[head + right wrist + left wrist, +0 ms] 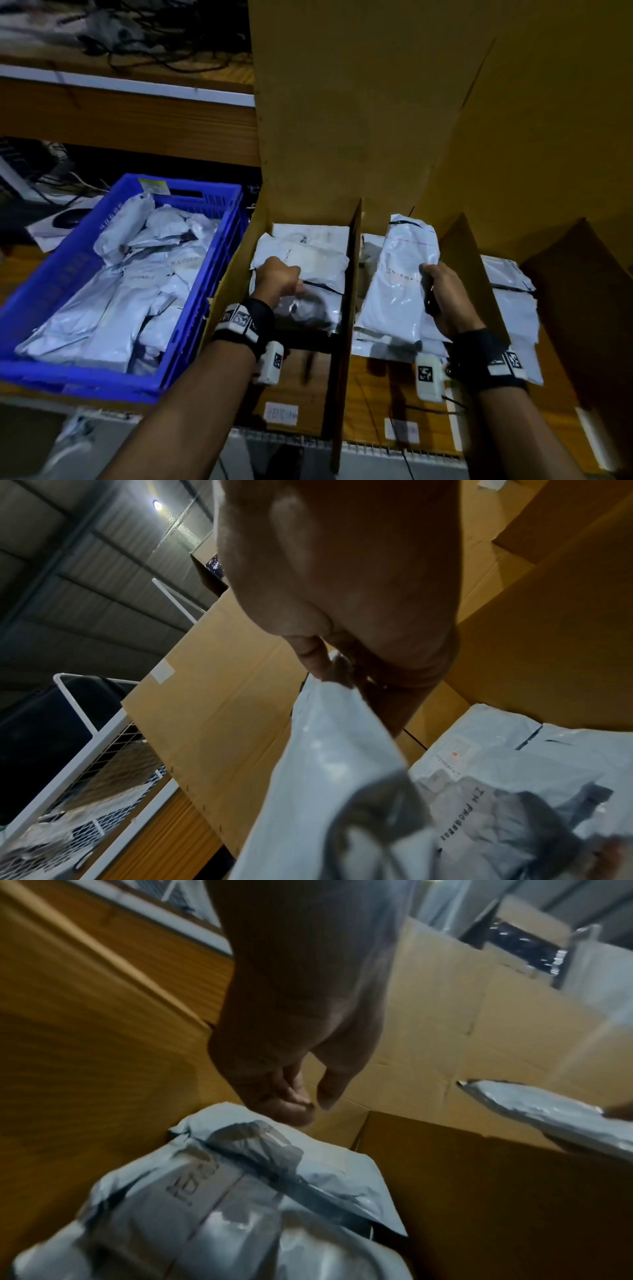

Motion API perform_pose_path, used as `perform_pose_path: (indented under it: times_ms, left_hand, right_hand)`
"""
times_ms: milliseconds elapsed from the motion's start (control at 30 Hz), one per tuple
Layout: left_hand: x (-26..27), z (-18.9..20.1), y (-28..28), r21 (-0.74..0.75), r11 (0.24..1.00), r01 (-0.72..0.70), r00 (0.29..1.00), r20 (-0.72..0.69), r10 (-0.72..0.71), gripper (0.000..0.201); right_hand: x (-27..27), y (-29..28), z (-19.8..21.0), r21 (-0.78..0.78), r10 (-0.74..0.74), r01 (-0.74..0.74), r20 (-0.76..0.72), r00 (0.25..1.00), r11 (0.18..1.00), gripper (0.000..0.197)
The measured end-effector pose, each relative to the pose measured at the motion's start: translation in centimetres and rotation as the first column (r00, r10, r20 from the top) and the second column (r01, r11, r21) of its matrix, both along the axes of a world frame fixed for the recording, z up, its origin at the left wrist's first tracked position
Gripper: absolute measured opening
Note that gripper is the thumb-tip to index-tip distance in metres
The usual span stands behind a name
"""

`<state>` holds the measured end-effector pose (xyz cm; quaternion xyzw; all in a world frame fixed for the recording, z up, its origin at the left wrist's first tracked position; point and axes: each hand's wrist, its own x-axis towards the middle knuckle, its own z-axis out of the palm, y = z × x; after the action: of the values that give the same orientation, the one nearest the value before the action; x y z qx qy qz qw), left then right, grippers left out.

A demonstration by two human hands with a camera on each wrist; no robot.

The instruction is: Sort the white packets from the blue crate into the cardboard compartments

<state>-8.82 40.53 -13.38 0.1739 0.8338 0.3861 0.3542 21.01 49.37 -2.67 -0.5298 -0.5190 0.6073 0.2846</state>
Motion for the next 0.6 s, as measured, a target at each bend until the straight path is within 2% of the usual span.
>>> perform_pose_path:
  times_ms: [33, 100, 167, 200, 233, 333, 500, 533, 600]
  left_hand:
    - [0.4, 0.8, -0.2, -0.035, 0.998, 0.05, 0.978, -0.201, -0.057, 0.025]
    - [1.4, 2.0, -0.3, -0.041, 0.978, 0.204, 0.84, -0.505, -0.197, 0.03]
    - [2.3, 1.5, 0.1, -0.165, 0.899, 0.405, 0.671, -0.615, -0.415, 0.052]
    - [2.7, 1.3, 0.5, -0.283, 0.849, 0.446, 0.603, -0.606, -0.519, 0.058]
    - [2.8, 0.3, 1.0, -0.384, 0.796, 0.468, 0.57, -0.558, -0.604, 0.061]
    - [2.8, -1.9, 2.1, -0.517, 0.715, 0.47, 0.562, -0.449, -0.694, 0.06]
    - [3.4, -2.7, 2.5, -0.558, 0.701, 0.444, 0.536, -0.461, -0.707, 0.06]
    - [3.5, -2.6, 2.6, -0.549, 0.706, 0.447, 0.548, -0.455, -0.702, 0.06]
    - [3.5, -1.9, 2.8, -0.461, 0.773, 0.435, 0.593, -0.5, -0.632, 0.06]
  right_hand:
    - [0.3, 0.4, 0.0, -0.003, 0.012, -0.012, 0.003, 1.0, 1.0, 0.013]
    - [0.8, 1.2, 0.0, -0.015, 0.019, -0.019, 0.001, 1.0, 1.0, 0.014]
    - [1.3, 1.4, 0.2, 0.001, 0.029, -0.029, 0.004, 1.0, 1.0, 0.016]
    - [1.6, 1.6, 0.1, 0.011, 0.036, -0.037, 0.013, 0.999, 0.999, 0.017]
    - [2.0, 1.9, -0.1, 0.019, 0.042, -0.043, 0.022, 0.999, 0.999, 0.018]
    - [3.3, 2.7, -0.9, 0.022, 0.055, -0.055, 0.026, 0.998, 0.998, 0.027]
    - [4.4, 3.7, -1.7, -0.019, 0.085, -0.086, -0.009, 0.996, 0.996, 0.031]
    - [4.4, 3.9, -1.6, -0.008, 0.094, -0.094, 0.007, 0.996, 0.996, 0.029]
    - [4.3, 4.1, -1.2, 0.022, 0.105, -0.107, 0.065, 0.992, 0.994, 0.025]
